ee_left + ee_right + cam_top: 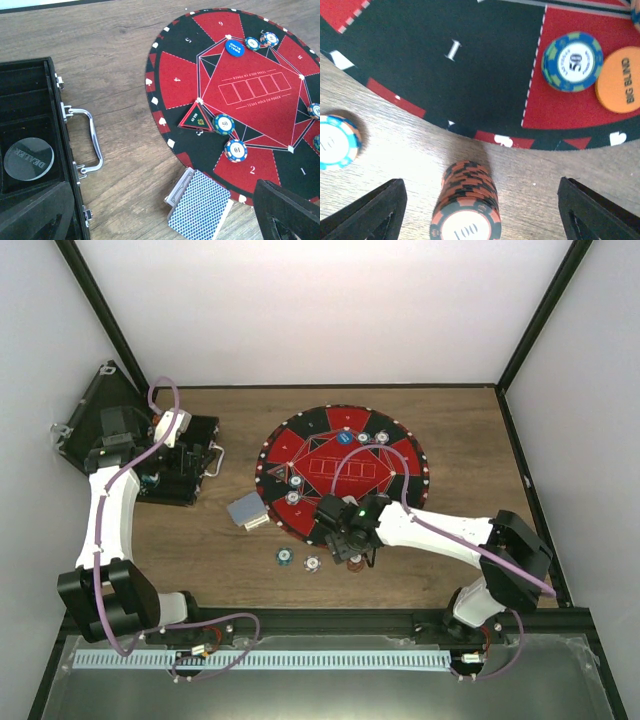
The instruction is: Distribute texas hold em gaming equipment
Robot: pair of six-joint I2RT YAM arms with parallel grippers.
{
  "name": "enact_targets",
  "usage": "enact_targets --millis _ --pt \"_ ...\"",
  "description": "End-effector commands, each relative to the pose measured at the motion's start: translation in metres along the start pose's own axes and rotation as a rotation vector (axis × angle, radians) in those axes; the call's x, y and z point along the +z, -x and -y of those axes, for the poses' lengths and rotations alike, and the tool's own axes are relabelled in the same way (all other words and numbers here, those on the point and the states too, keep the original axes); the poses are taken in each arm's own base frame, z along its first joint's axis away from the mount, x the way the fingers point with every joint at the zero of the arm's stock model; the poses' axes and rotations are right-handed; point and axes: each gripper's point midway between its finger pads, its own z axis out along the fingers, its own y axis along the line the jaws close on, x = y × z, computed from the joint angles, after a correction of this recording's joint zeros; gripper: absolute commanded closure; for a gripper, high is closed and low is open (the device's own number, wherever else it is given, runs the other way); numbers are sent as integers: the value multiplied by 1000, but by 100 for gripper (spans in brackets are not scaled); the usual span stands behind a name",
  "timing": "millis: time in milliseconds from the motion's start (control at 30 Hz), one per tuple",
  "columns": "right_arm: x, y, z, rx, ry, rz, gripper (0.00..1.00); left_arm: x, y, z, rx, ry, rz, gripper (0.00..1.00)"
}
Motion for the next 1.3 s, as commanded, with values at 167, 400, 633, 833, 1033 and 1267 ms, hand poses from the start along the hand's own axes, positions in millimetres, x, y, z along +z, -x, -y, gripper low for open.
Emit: enact_targets --millis 167,400,633,833,1033,1267 --pt "3 -26 -6 22 44 -48 20 -6 9 1 16 -2 28 0" --pt "9 -34 -10 16 68 -69 27 -6 9 0 16 0 25 0" --pt "10 -33 -9 13 65 -66 42 -7 11 0 16 2 28 0" --pt "8 -32 -10 12 70 -61 53 -7 11 0 17 3 26 0" --pt "7 -31 -10 11 70 -61 63 -8 12 0 20 7 30 0" --pt "-6 -24 -9 10 69 -45 73 -7 12 0 20 4 29 0"
